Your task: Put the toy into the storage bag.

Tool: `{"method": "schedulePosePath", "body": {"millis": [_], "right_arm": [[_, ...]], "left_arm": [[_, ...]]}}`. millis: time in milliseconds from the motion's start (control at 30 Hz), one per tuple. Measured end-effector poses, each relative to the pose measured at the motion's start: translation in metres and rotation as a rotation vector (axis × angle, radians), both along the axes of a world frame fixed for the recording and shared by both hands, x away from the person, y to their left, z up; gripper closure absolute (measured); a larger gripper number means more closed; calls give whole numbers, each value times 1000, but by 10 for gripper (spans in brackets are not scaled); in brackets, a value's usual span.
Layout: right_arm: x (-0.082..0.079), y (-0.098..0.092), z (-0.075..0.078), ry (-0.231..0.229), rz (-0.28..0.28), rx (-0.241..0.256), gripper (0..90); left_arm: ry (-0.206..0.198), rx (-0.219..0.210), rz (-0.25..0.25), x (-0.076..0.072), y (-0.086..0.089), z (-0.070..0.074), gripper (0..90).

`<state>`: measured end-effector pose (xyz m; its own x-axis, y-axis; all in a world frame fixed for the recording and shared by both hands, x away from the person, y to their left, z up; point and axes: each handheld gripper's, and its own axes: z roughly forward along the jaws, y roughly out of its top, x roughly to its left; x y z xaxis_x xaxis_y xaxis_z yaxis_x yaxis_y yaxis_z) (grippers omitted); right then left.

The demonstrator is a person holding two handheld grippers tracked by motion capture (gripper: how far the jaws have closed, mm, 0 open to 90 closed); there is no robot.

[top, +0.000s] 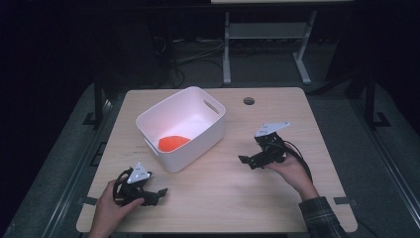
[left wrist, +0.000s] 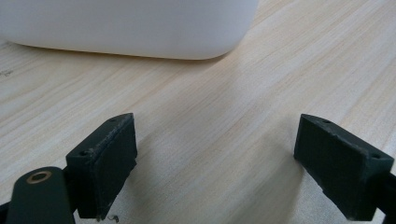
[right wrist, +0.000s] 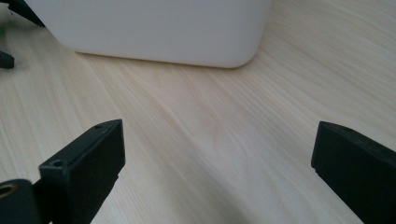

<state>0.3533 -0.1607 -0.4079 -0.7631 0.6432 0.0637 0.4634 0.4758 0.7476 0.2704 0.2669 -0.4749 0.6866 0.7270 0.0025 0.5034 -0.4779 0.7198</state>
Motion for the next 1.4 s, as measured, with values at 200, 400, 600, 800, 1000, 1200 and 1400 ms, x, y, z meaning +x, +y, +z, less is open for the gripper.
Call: {"method": "schedulePosePath", "body": {"millis": [200, 400, 600, 800, 1000, 1200, 1400], "right_arm": [[-13, -13, -12, 0, -27, 11, 26], [-25, -25, -21, -7, -54, 24, 26], [-38, -38, -35, 6, -79, 18, 26], [-49, -51, -49, 21, -114, -1, 26], [-58, -64, -61, 18, -161, -35, 26], [-64, -72, -70, 29, -185, -67, 27], [-66, -75, -74, 27, -198, -75, 25]], "left_arm": [[0, 0, 0, 0, 0, 0, 123], [0, -4, 2, 0, 0, 0, 123], [-2, 3, -2, 0, 0, 0, 124], [-2, 2, -2, 0, 0, 0, 123], [-2, 3, -2, 0, 0, 0, 123], [-2, 2, -2, 0, 0, 0, 123], [-2, 3, -2, 0, 0, 0, 124]]}}
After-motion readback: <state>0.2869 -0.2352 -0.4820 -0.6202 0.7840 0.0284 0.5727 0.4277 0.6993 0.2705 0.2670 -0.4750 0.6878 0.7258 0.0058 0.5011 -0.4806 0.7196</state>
